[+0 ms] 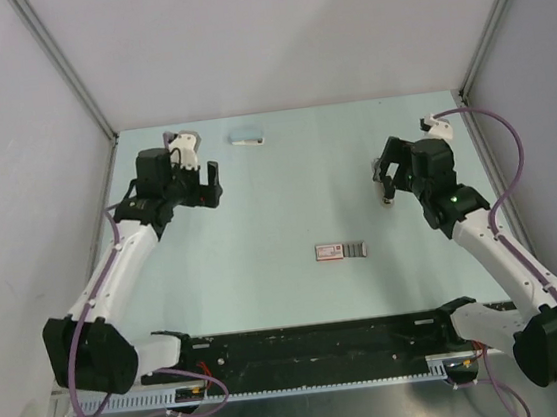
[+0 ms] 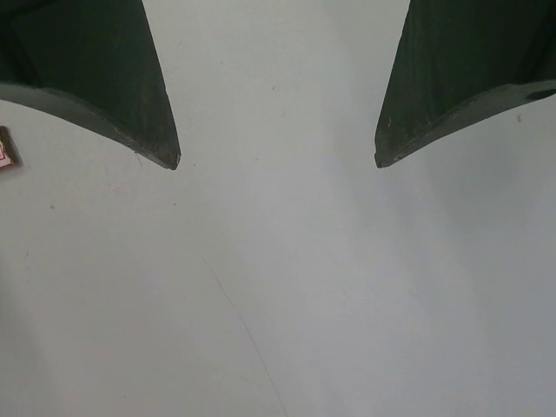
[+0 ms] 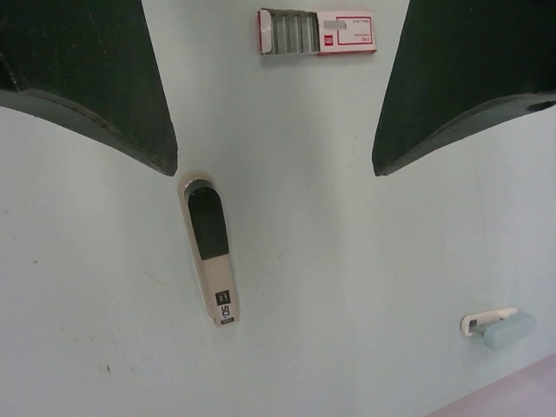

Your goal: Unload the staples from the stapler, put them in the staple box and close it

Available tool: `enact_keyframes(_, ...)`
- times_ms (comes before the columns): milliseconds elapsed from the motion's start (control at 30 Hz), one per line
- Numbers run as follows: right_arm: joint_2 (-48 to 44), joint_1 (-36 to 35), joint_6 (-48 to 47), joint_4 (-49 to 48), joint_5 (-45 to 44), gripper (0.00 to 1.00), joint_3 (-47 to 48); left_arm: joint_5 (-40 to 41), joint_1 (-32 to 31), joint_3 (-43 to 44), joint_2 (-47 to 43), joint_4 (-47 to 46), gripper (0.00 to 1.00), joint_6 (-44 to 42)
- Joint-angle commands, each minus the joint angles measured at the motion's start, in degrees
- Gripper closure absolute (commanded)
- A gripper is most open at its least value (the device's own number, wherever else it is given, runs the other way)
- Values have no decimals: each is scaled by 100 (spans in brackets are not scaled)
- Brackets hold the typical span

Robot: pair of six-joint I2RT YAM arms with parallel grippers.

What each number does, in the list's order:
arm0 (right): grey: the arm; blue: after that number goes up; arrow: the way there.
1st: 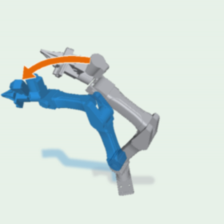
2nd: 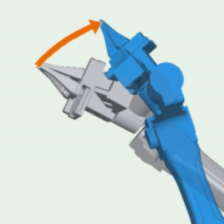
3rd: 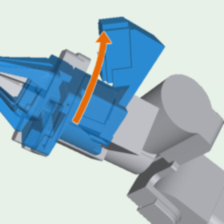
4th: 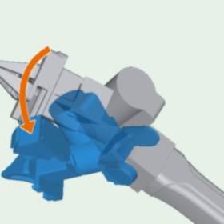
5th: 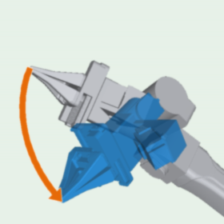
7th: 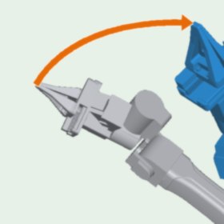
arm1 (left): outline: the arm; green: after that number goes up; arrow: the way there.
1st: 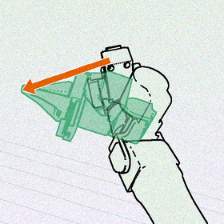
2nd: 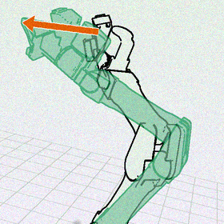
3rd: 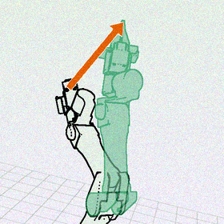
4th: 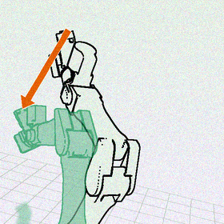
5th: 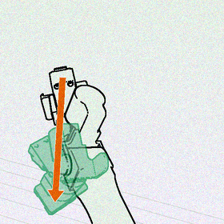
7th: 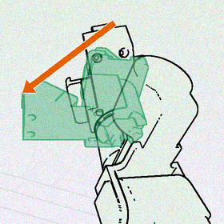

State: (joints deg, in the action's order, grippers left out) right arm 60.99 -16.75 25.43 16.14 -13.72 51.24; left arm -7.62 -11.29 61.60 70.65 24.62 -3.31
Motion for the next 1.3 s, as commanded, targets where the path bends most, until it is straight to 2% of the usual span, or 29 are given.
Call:
enact_keyframes(0,120,-223,-16,115,-320,1,153,-283,-82,331,480,-50,1,-90)
enact_keyframes(100,286,-552,-119,349,-715,1,153,-415,-198,803,1018,-66,1,-154)
enact_keyframes(233,451,-980,-130,489,-1122,1,74,91,-386,1791,2088,-66,1,-203)
enact_keyframes(400,421,-1504,-150,353,-1449,1,-53,575,-413,3301,3616,-57,0,456)
enact_keyframes(633,385,-2002,-254,177,-1662,1,-73,715,-457,4980,5296,-51,1,1222)
enact_keyframes(833,430,-2199,-371,-151,-1412,1,-204,901,-479,6061,6406,-62,0,1802)
enact_keyframes(1033,664,-2342,-405,-378,-1192,3,-261,638,-554,7319,7339,-96,1,1798)
enact_keyframes(1167,833,-2406,-391,-485,-1135,3,-303,718,-640,7609,7586,-361,0,1714)
enact_keyframes(1267,980,-2425,-382,-563,-1085,4,-334,1159,-687,7628,7663,-615,1,1741)
